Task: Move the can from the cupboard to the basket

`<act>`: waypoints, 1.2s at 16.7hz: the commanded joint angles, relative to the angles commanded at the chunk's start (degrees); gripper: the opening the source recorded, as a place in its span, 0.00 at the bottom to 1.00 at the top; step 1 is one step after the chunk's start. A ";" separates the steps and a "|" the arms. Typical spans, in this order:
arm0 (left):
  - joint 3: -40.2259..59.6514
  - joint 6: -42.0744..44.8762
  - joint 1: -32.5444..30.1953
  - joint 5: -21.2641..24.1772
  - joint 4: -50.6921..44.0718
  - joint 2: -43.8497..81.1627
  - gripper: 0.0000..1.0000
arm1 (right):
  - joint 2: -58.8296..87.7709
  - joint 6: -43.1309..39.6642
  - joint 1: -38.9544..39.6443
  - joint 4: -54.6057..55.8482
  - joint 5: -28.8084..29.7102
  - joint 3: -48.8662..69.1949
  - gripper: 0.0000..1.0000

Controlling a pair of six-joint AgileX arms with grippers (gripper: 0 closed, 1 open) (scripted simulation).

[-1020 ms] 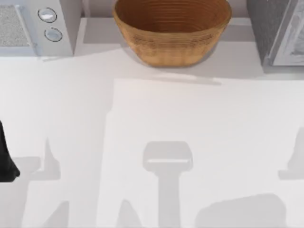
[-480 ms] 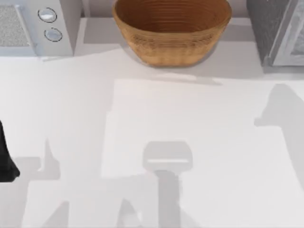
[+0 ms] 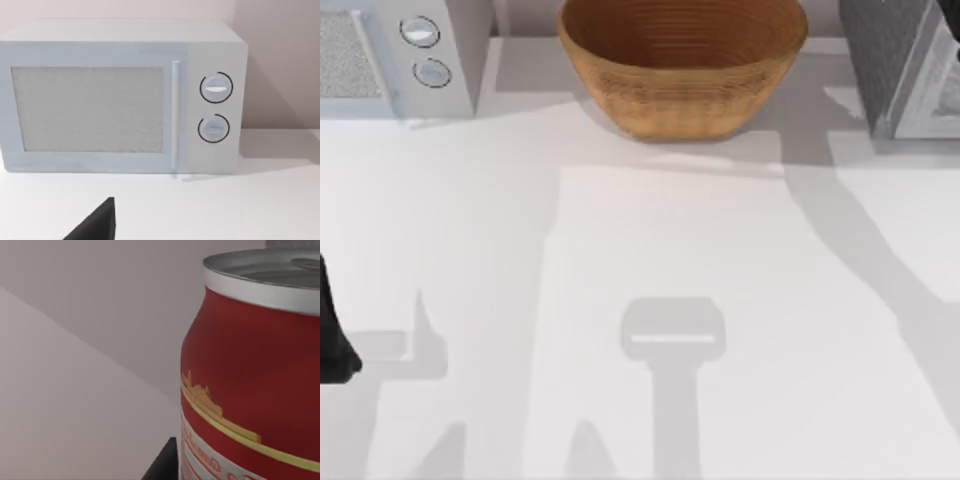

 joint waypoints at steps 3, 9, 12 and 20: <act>0.00 0.00 0.00 0.00 0.00 0.00 1.00 | 17.18 0.08 4.08 3.36 4.33 12.46 0.00; 0.00 0.00 0.00 0.00 0.00 0.00 1.00 | 38.27 0.21 9.34 8.28 9.80 28.66 0.00; 0.00 0.00 0.00 0.00 0.00 0.00 1.00 | 40.61 0.24 9.98 8.96 10.46 30.65 0.00; 0.00 0.00 0.00 0.00 0.00 0.00 1.00 | 43.07 0.31 9.25 8.32 9.79 33.36 0.00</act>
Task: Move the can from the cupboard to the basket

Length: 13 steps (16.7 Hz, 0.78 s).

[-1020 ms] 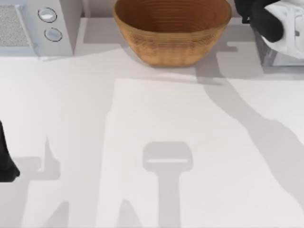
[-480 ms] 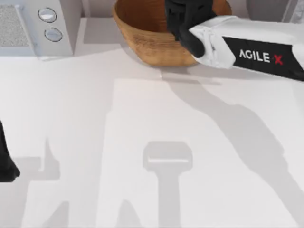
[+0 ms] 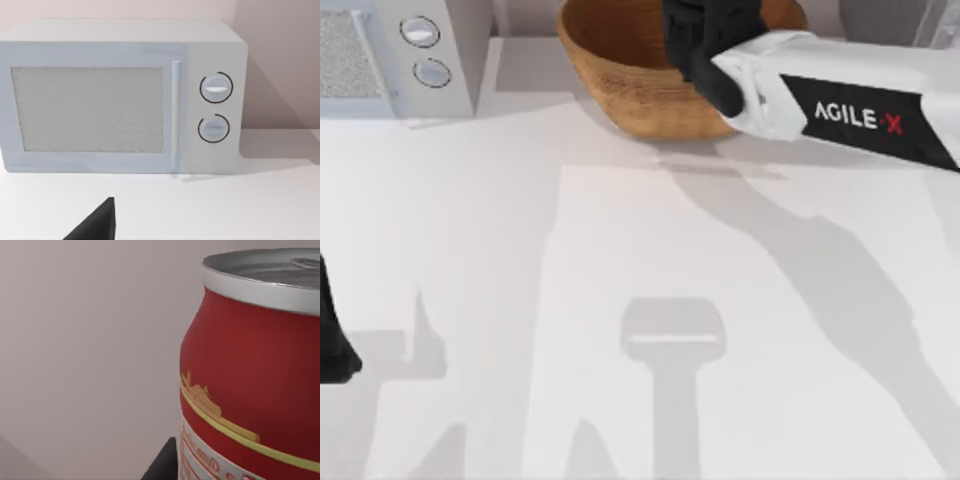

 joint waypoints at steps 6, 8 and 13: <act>0.00 0.00 0.00 0.00 0.00 0.00 1.00 | 2.76 -0.16 -0.68 -0.77 -0.67 3.98 0.00; 0.00 0.00 0.00 0.00 0.00 0.00 1.00 | 2.76 -0.16 -0.68 -0.77 -0.67 3.98 0.08; 0.00 0.00 0.00 0.00 0.00 0.00 1.00 | 2.76 -0.16 -0.68 -0.77 -0.67 3.98 0.45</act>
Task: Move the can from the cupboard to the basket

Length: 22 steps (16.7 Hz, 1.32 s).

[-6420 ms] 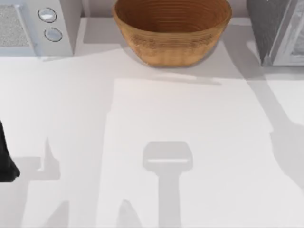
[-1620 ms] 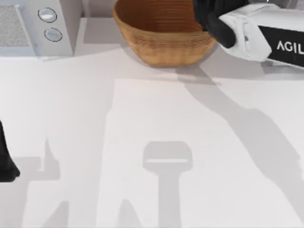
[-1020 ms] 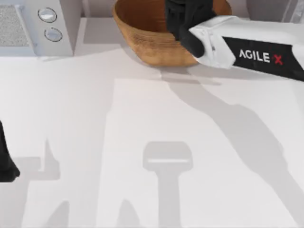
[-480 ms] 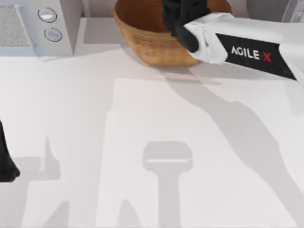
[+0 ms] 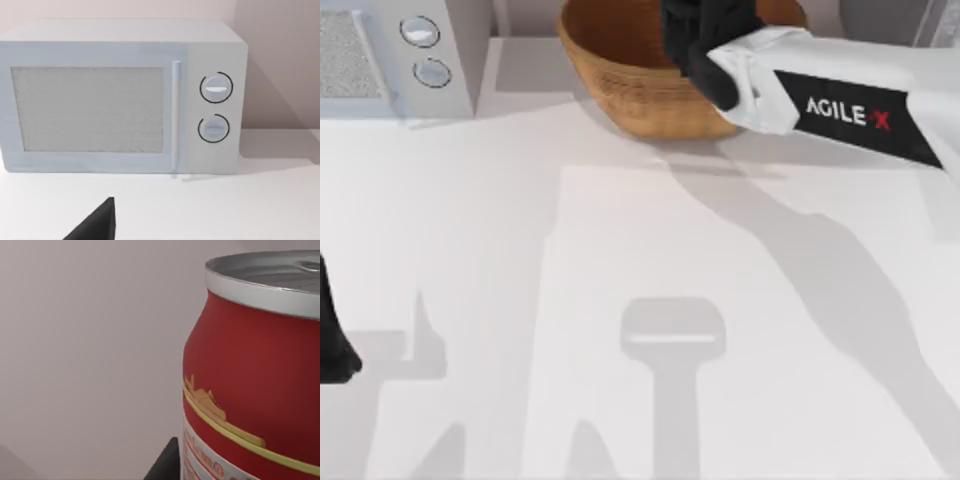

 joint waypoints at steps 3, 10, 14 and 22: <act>0.00 0.00 0.00 0.00 0.00 0.00 1.00 | 0.00 0.00 0.00 0.00 0.00 0.00 0.68; 0.00 0.00 0.00 0.00 0.00 0.00 1.00 | 0.00 0.00 0.00 0.00 0.00 0.00 1.00; 0.00 0.00 0.00 0.00 0.00 0.00 1.00 | 0.00 0.00 0.00 0.00 0.00 0.00 1.00; 0.00 0.00 0.00 0.00 0.00 0.00 1.00 | 0.00 0.00 0.00 0.00 0.00 0.00 1.00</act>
